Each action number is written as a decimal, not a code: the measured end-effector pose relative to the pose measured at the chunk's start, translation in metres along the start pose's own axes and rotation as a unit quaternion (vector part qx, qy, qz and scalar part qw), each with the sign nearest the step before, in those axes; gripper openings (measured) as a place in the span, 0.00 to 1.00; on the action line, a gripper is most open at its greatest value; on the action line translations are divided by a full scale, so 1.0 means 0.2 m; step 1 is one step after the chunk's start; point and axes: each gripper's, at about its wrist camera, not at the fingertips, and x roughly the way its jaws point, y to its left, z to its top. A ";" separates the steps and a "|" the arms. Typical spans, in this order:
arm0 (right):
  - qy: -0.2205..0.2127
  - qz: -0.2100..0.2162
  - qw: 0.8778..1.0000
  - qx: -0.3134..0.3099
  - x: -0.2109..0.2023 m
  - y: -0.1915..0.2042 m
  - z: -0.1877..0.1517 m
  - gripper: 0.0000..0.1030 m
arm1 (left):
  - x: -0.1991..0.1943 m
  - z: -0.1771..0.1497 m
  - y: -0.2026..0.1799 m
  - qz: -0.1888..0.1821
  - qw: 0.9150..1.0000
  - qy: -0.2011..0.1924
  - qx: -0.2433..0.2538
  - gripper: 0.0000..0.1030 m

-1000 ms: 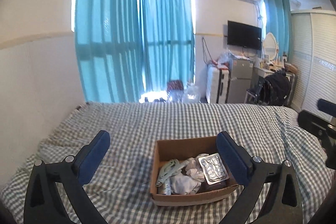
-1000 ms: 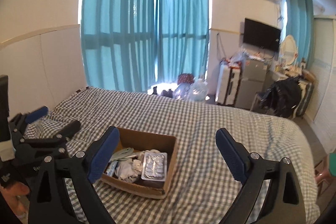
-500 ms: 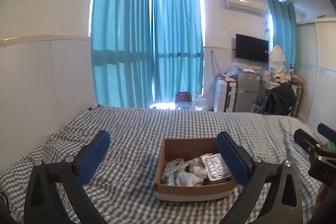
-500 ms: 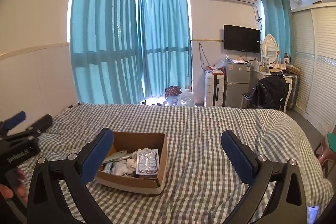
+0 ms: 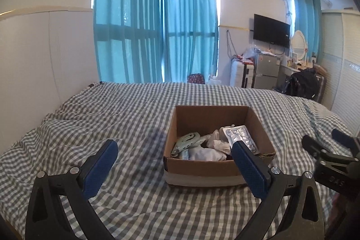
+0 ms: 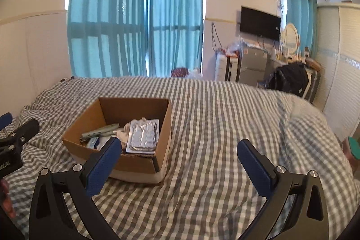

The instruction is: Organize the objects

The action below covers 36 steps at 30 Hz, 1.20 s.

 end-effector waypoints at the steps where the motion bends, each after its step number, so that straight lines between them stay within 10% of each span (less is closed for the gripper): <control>1: 0.002 0.001 1.000 0.003 0.01 0.00 0.00 1.00 | -0.01 0.00 0.00 -0.001 1.000 -0.003 -0.001 1.00; 36: 0.011 -0.002 1.000 -0.012 -0.04 0.07 0.05 1.00 | -0.05 0.04 0.01 -0.009 1.000 0.002 -0.004 1.00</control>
